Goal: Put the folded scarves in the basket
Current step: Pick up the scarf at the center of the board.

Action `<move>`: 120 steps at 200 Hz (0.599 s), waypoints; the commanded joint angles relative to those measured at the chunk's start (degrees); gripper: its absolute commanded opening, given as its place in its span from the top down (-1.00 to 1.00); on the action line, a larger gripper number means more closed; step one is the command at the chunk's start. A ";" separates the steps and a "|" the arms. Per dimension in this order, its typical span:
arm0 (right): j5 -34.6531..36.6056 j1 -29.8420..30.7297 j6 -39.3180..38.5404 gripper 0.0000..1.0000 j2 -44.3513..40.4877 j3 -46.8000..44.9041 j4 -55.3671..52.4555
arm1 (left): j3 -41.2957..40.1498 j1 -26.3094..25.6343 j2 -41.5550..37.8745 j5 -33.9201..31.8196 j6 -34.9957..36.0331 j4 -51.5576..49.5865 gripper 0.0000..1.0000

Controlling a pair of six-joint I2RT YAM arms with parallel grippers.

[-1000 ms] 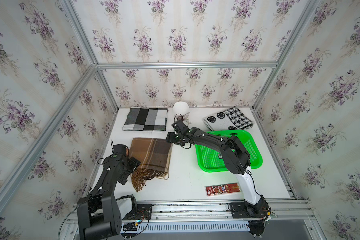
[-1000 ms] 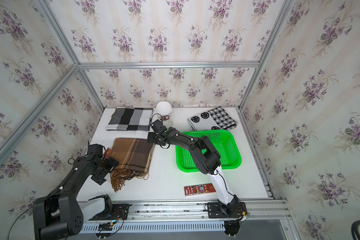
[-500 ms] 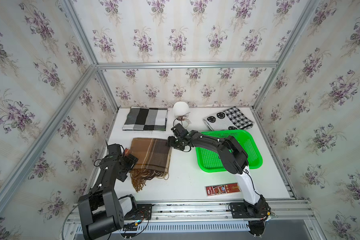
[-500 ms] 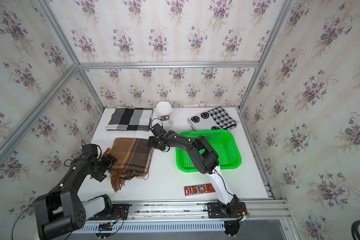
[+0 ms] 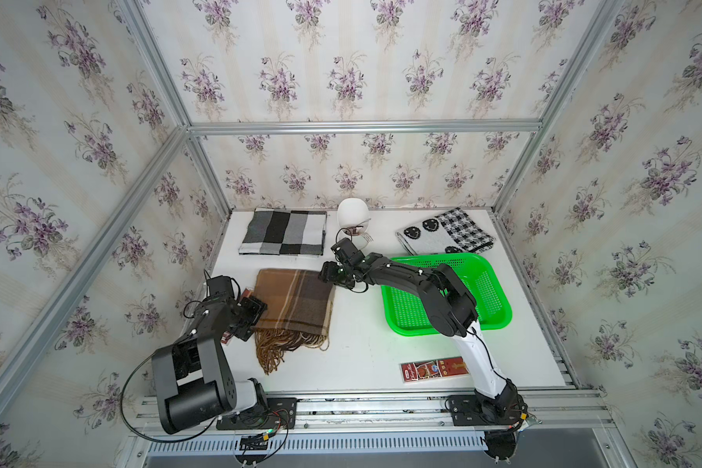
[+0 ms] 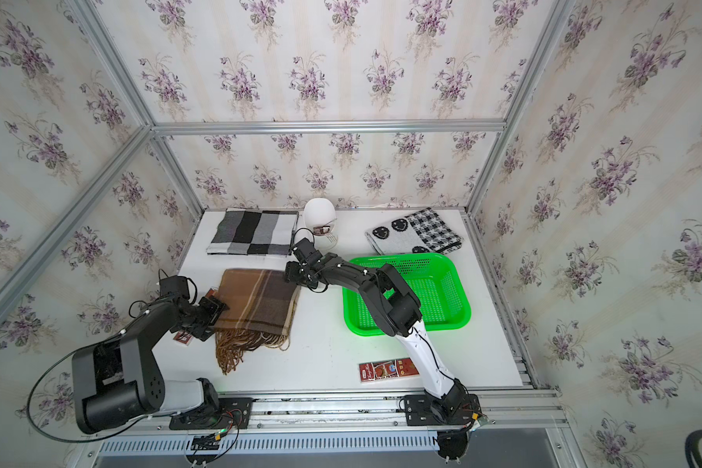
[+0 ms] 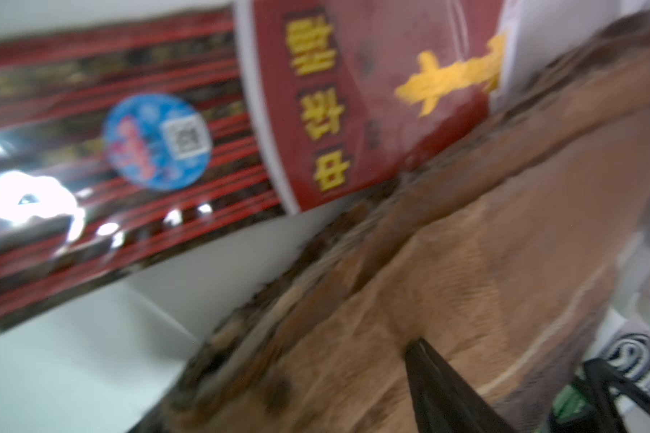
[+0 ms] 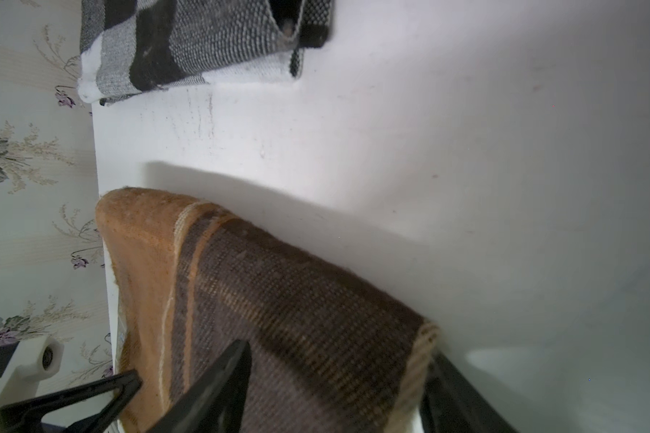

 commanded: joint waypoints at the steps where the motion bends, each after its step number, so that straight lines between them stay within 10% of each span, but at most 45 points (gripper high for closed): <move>1: -0.06 -0.03 0.15 -0.42 1.34 -0.51 -5.88 | -2.65 -0.29 3.51 -0.88 -1.07 1.65 -0.35; 35: -0.54 -0.03 0.33 -0.12 1.61 -1.25 -5.23 | -4.15 -0.77 2.50 0.94 -2.49 3.03 0.05; 86: 0.23 -0.04 0.65 0.98 1.17 -2.17 -3.20 | -3.68 -3.05 -6.43 0.53 -2.60 -1.05 0.65; 120: 3.30 -0.03 -1.38 1.00 -2.09 -2.61 -2.94 | -0.78 -4.48 -11.73 0.69 -1.62 -5.82 1.00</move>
